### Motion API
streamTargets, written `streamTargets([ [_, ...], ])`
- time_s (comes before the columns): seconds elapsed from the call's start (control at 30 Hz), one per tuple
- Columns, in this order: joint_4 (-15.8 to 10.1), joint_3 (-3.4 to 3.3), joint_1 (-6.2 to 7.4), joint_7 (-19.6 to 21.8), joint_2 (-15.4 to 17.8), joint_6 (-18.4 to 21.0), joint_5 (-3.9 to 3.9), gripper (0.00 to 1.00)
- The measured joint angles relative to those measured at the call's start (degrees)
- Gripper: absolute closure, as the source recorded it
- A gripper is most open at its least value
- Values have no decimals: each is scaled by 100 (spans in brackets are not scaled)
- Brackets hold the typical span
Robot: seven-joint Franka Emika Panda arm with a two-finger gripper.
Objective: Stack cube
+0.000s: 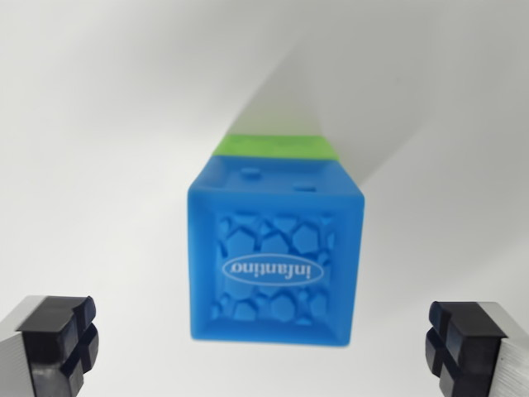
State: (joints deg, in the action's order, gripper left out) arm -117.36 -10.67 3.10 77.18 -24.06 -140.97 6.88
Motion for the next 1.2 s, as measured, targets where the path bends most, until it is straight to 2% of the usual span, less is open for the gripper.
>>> streamTargets([
  [0.3, 20, -40, 22, 82, 412, 419, -131, 0],
  [0.7, 181, -53, 23, 189, 889, 1043, -293, 0],
  [1.2, 542, -58, 23, 277, 1348, 1846, -423, 0],
])
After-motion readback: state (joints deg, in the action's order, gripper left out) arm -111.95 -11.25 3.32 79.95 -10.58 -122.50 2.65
